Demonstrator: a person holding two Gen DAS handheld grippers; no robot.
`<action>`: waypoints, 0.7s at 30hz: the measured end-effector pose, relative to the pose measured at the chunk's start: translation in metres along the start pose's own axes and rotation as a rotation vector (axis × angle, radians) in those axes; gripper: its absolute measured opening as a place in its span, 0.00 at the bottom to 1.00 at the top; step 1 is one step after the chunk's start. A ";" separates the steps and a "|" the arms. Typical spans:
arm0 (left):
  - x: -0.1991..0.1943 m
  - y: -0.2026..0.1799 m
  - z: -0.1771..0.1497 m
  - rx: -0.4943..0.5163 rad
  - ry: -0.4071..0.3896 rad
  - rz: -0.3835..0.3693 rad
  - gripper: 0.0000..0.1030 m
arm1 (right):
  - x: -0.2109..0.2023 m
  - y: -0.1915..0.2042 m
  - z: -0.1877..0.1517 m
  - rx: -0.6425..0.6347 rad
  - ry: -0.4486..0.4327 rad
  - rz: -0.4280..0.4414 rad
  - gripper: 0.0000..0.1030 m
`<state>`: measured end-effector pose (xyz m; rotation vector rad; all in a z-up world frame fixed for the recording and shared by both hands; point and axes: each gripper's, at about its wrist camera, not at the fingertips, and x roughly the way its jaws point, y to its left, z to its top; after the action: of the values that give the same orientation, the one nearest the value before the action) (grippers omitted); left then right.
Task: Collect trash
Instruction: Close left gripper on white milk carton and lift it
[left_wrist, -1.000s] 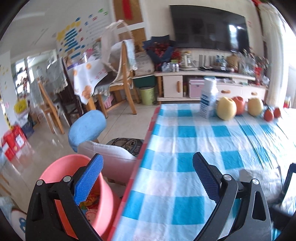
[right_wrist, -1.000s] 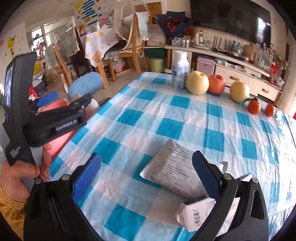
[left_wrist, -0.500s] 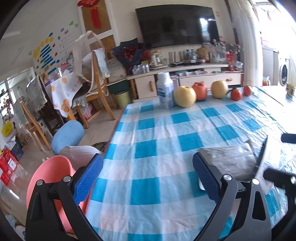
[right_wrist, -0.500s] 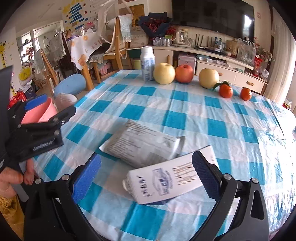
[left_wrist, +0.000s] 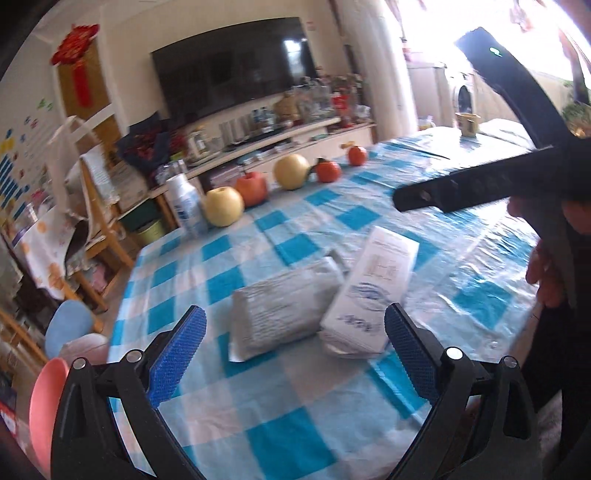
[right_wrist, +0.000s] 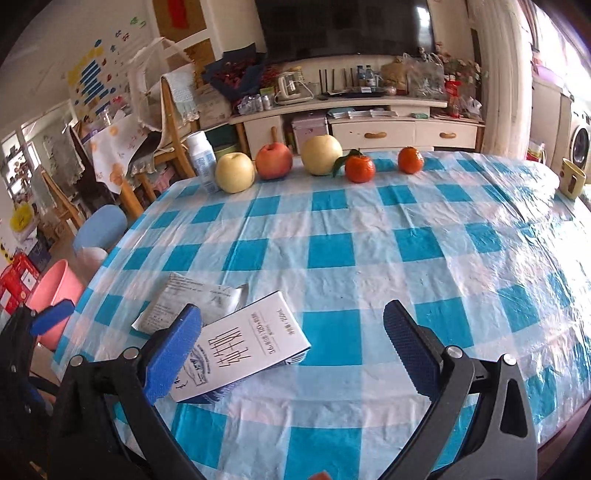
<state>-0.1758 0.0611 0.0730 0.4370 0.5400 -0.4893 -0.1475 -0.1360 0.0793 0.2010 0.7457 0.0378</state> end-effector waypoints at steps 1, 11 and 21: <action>0.001 -0.005 0.001 0.011 0.001 -0.010 0.93 | 0.001 -0.007 0.001 0.020 0.005 -0.005 0.96; 0.045 -0.045 0.018 0.102 0.084 -0.064 0.93 | 0.009 -0.074 0.005 0.207 0.047 -0.044 0.96; 0.090 -0.064 0.035 0.154 0.164 -0.022 0.93 | 0.022 -0.091 0.012 0.274 0.060 0.047 0.96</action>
<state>-0.1306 -0.0367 0.0310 0.6226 0.6678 -0.5214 -0.1266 -0.2247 0.0557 0.4799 0.8047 -0.0139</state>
